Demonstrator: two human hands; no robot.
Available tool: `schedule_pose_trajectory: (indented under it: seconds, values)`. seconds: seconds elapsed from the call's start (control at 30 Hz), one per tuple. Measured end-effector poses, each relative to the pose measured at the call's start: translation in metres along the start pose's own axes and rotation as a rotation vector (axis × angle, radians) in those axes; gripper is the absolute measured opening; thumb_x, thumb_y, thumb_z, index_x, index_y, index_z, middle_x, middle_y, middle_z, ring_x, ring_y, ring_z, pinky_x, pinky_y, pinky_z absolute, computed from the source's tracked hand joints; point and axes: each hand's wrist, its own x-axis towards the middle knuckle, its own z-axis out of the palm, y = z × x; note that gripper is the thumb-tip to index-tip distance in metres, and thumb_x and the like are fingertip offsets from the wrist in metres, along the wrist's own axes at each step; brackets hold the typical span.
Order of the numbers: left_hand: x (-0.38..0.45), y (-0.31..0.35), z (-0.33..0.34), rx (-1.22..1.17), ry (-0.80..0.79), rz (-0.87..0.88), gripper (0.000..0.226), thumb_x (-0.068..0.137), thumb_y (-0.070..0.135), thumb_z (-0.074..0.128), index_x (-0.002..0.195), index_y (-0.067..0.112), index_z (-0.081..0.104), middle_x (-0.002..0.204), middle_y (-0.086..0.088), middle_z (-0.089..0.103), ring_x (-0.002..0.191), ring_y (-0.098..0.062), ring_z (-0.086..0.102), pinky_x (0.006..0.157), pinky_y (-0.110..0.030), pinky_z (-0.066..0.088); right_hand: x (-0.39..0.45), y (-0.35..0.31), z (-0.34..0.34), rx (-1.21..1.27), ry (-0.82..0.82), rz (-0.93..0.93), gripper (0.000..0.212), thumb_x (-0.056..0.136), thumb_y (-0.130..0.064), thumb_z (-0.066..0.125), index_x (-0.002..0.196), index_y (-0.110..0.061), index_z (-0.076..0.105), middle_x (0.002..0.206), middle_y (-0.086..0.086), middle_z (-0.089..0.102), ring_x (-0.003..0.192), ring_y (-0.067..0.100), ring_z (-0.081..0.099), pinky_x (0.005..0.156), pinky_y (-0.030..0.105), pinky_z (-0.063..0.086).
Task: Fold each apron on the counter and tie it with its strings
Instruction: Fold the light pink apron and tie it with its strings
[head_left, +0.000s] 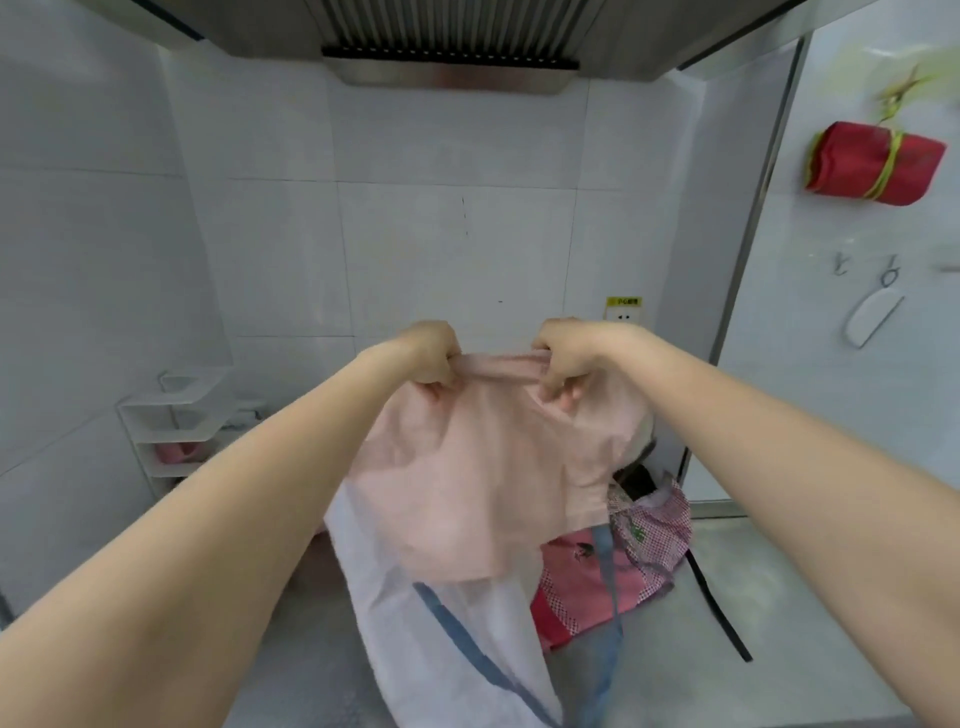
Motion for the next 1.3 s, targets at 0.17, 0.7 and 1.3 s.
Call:
schedule_pose_trajectory:
  seconds: [0.17,0.7,1.3]
  values:
    - [-0.011,0.008,-0.034,0.56,0.499,0.016,0.017,0.087,0.012,0.053,0.099,0.003,0.06,0.106,-0.017,0.062,0.099,-0.037,0.06,0.069,-0.034,0.039,-0.002,0.012,0.013,0.217,-0.042,0.078,0.024,0.079,-0.009,0.074,0.072,-0.009,0.052,0.043,-0.002,0.061,0.034,0.003,0.055,0.038,0.014,0.04]
    - [-0.031,-0.033,-0.076,0.497,0.581,-0.147,0.035,0.09,0.029,0.059,0.108,-0.001,0.059,0.114,-0.024,0.058,0.104,-0.043,0.057,0.079,-0.042,0.047,0.016,-0.034,-0.048,-0.184,0.714,-0.068,0.023,0.085,0.004,0.053,0.105,0.003,0.065,0.103,0.019,0.065,0.091,0.032,0.065,0.071,0.028,0.052]
    - [0.011,0.009,0.009,0.485,0.38,-0.042,0.047,0.098,0.006,0.032,0.143,0.012,0.021,0.124,-0.019,0.054,0.114,-0.037,0.053,0.086,-0.04,0.043,-0.006,0.051,-0.112,-0.398,0.394,0.362,0.005,0.082,0.006,0.058,0.081,0.007,0.063,0.059,0.015,0.066,0.065,0.027,0.058,0.07,0.033,0.049]
